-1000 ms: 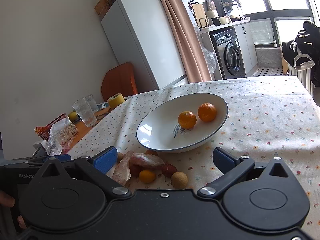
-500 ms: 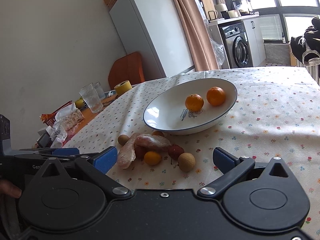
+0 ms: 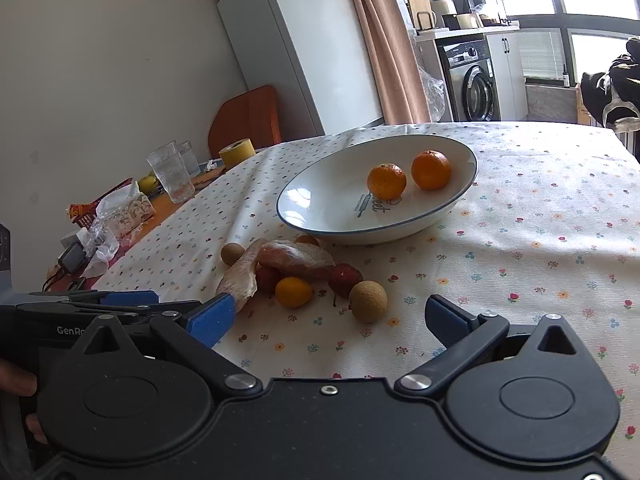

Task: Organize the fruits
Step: 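Withdraw both open grippers from the bowl back toward the remaining fruit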

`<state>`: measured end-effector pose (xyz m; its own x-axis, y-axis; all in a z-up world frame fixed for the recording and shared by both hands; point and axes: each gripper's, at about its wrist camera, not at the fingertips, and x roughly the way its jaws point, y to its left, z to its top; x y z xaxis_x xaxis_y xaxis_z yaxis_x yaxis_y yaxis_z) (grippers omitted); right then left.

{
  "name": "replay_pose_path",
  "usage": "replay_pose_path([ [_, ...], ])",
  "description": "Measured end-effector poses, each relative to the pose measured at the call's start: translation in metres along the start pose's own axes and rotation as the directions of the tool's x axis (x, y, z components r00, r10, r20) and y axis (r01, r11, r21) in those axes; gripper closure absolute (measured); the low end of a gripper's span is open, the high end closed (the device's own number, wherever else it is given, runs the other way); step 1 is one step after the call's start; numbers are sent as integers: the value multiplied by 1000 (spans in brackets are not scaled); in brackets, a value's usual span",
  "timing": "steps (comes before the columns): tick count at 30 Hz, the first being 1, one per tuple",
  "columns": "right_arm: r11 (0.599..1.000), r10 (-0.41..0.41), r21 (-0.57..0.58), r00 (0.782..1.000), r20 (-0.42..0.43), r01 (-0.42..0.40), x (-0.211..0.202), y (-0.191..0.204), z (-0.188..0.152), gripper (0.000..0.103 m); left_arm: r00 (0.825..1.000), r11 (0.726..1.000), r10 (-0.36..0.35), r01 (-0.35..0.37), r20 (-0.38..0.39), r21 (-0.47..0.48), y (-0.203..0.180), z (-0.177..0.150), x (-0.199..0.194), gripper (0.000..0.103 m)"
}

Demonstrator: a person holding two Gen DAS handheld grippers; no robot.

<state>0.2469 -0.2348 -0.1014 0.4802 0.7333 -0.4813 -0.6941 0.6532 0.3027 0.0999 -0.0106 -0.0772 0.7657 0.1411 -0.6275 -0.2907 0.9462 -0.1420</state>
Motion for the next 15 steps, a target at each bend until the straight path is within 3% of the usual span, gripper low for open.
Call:
replay_pose_path([
  [15, 1000, -22, 14, 999, -41, 23, 17, -5, -1, 26, 997, 997, -76, 76, 15, -11, -13, 4, 21, 23],
])
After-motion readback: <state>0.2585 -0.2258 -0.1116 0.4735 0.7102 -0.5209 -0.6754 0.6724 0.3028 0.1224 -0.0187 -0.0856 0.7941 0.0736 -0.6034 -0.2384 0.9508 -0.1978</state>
